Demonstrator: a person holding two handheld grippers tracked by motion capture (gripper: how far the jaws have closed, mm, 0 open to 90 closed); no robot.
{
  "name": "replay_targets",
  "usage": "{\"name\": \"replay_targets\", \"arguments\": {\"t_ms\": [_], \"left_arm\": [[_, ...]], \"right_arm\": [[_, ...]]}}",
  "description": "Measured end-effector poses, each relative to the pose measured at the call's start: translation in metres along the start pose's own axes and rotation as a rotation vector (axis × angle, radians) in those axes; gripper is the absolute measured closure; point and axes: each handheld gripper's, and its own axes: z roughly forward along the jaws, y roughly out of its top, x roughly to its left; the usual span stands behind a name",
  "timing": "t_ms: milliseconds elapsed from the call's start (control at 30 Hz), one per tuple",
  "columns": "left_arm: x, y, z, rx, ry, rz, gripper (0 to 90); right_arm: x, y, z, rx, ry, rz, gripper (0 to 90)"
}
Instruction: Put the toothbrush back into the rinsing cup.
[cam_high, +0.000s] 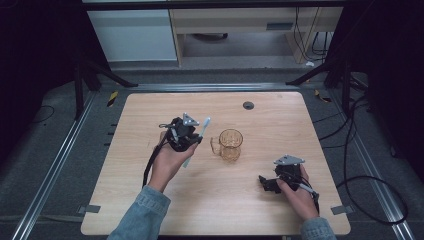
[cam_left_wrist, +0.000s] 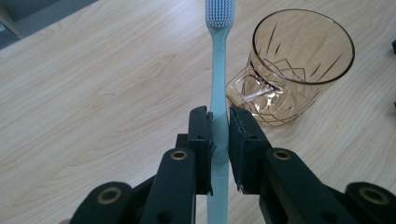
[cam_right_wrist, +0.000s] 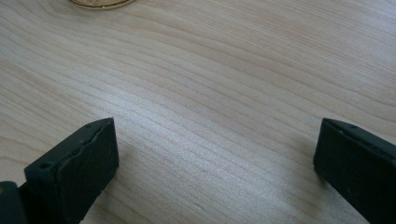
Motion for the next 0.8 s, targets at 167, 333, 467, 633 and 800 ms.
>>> {"name": "replay_targets", "arguments": {"t_ms": [167, 333, 467, 633, 800], "left_arm": [[-0.0017, 0.0005, -0.001, -0.051, 0.034, -0.004, 78.8], [-0.0014, 0.0018, -0.0032, -0.106, 0.063, -0.019, 78.8], [-0.001, 0.0019, -0.0043, -0.15, 0.086, -0.024, 78.8], [-0.0006, 0.0009, -0.0048, -0.196, 0.095, -0.039, 78.8], [-0.0006, 0.001, -0.0071, -0.242, 0.098, -0.057, 78.8]], "right_arm": [[0.0, 0.0, 0.0, 0.0, 0.0, -0.001, 0.4], [0.0002, 0.0, 0.0, 0.001, 0.003, -0.002, 0.4], [0.0002, 0.0, 0.0, 0.0, 0.004, -0.005, 0.4], [0.0002, 0.0, 0.0002, 0.0, 0.004, -0.008, 0.4], [0.0007, 0.0, -0.0001, 0.002, 0.007, -0.009, 0.4]]}}
